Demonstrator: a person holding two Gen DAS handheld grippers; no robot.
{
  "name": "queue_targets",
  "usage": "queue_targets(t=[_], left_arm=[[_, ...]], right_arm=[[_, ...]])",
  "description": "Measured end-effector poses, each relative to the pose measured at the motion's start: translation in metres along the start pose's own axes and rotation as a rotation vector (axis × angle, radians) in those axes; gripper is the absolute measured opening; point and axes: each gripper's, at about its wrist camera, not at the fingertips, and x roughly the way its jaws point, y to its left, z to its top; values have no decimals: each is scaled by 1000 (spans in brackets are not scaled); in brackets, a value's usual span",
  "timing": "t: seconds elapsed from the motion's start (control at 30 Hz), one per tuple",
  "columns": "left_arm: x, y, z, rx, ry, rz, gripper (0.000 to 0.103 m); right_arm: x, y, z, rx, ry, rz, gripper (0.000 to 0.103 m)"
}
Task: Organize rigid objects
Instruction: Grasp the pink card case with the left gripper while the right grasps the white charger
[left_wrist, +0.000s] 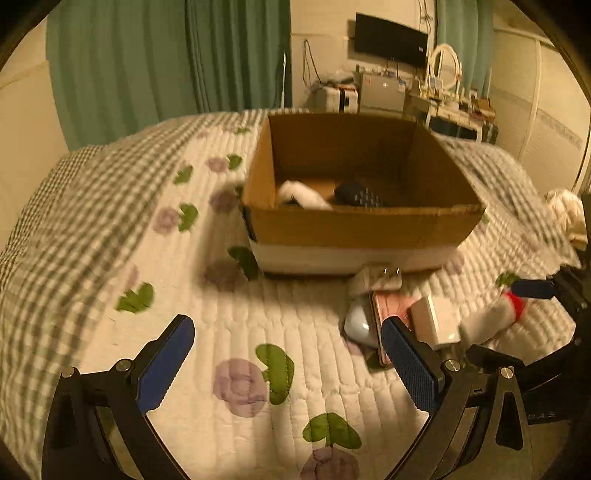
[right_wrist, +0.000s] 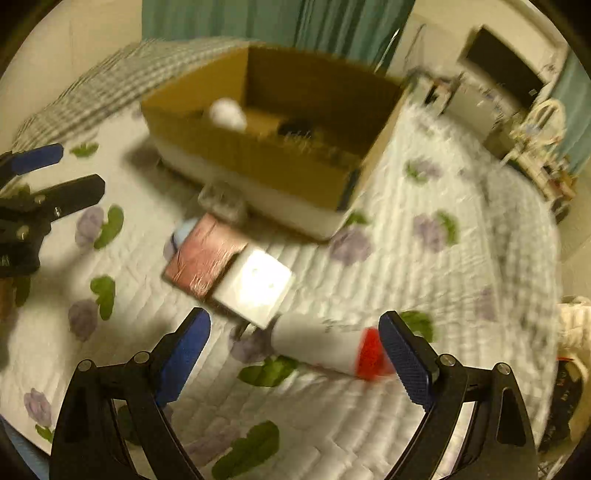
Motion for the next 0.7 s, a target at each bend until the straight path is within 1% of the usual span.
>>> queue_targets(t=[0.07, 0.1, 0.17, 0.27, 0.33, 0.37, 0.4, 0.43, 0.47, 0.5, 0.57, 0.6, 0.7], left_arm=[[11, -2, -3, 2, 22, 7, 103], [15, -3, -4, 0, 32, 12, 103], [23, -3, -4, -1, 46, 25, 103], [29, -3, -4, 3, 56, 40, 103], [31, -4, -3, 7, 63, 46, 103], [32, -5, -3, 11, 65, 47, 103], [32, -6, -3, 16, 65, 48, 103], [32, -7, -3, 20, 65, 49, 103], [32, -8, -3, 23, 64, 52, 103], [32, -10, -2, 25, 64, 54, 103], [31, -13, -2, 25, 62, 57, 103], [30, -15, -2, 26, 62, 56, 103], [30, -25, -2, 39, 69, 33, 103]], right_arm=[[11, 4, 4, -27, 29, 52, 93], [15, 6, 6, -40, 35, 65, 93], [29, 10, 13, -65, 66, 72, 93], [53, 12, 21, -53, 128, 77, 93], [69, 10, 23, -25, 164, 101, 86], [74, 8, 24, -5, 172, 123, 85], [75, 6, 25, 18, 167, 149, 80], [75, 3, 25, 40, 157, 186, 67], [73, 0, 25, 60, 147, 220, 67], [72, -2, 24, 67, 143, 219, 67], [67, -3, 22, 71, 134, 186, 66], [62, -4, 21, 71, 121, 176, 62], [34, -12, 19, 96, 45, 180, 57]])
